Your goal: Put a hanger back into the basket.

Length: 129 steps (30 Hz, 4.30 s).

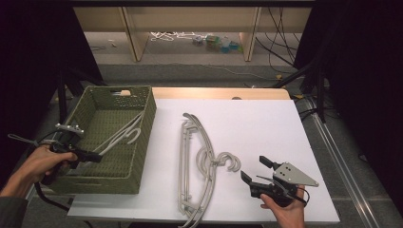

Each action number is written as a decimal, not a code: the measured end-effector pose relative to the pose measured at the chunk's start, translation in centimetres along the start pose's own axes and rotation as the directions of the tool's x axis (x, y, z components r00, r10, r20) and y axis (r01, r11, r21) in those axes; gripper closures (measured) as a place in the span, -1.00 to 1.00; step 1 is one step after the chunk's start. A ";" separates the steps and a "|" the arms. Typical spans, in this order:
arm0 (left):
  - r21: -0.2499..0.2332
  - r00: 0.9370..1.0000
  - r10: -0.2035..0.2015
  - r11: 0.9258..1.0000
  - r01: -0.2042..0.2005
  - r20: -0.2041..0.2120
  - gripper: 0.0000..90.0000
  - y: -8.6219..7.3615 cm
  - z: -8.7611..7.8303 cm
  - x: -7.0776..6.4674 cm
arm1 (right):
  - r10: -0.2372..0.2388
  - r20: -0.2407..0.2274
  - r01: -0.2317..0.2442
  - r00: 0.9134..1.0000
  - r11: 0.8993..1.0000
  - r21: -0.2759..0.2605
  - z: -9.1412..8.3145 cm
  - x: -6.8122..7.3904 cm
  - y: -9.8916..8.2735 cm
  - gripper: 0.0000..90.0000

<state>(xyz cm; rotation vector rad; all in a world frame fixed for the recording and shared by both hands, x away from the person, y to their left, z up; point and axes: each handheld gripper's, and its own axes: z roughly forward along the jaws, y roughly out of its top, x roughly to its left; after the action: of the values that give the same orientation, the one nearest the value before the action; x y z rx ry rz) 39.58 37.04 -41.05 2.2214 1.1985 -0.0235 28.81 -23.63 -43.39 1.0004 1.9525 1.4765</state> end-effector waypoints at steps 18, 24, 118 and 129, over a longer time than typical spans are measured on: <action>-0.301 0.997 -0.074 0.952 0.060 -0.035 -0.27 1.2 -2.8 -4.3 | -0.003 -0.003 0.003 1.000 1.000 0.005 0.0 0.0 0.0 -0.59; -0.381 1.000 -0.017 0.925 0.011 -0.014 -0.38 2.0 -3.1 -8.5 | 0.000 -0.002 0.000 1.000 1.000 0.004 -0.1 0.0 0.0 -0.59; -0.292 0.968 0.250 0.928 -0.230 0.030 -0.58 5.6 14.7 -27.1 | 0.008 -0.008 -0.008 1.000 0.999 -0.045 -0.4 0.0 0.2 -0.66; -0.149 0.954 0.297 0.946 -0.287 0.050 -0.43 6.7 17.0 -27.8 | -0.006 -0.002 0.006 1.000 1.000 -0.029 -0.4 0.1 0.3 -0.66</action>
<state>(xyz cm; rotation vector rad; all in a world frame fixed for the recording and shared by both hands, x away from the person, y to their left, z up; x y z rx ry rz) 32.75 4.58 -43.51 2.2304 0.7975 0.0971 28.53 -23.76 -43.01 0.9794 1.9286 1.4989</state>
